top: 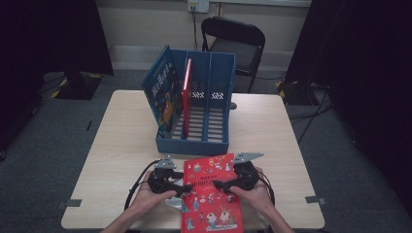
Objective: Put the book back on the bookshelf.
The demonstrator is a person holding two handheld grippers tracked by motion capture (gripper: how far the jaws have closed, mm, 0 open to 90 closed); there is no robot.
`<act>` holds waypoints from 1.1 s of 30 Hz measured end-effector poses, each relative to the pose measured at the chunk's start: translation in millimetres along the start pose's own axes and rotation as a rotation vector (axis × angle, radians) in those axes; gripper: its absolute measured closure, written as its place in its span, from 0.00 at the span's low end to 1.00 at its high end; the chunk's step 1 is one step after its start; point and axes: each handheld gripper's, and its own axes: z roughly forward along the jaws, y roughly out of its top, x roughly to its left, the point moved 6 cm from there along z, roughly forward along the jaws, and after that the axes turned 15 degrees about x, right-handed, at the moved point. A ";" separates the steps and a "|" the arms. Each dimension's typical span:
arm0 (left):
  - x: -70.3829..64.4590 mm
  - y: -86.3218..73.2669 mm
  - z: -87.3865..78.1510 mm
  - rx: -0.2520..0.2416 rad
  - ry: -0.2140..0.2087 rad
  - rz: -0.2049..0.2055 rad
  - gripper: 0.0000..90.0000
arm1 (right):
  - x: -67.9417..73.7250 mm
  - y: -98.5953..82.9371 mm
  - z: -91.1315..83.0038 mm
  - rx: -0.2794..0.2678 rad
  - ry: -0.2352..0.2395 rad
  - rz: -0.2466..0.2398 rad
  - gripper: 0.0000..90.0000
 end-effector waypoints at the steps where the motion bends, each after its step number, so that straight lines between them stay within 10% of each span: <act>1: 0.8 -0.2 -0.6 0.000 0.001 -0.005 0.34 | 0.5 0.0 -1.0 -0.003 -0.002 -0.006 0.15; 15: 0.5 -0.1 -0.5 -0.005 -0.009 -0.021 0.30 | 4.3 -7.7 -8.1 0.009 0.009 -0.001 0.17; 33: -0.6 1.5 1.1 -0.027 -0.052 -0.057 0.22 | 17.9 -9.6 -15.6 -0.011 -0.021 -0.124 0.21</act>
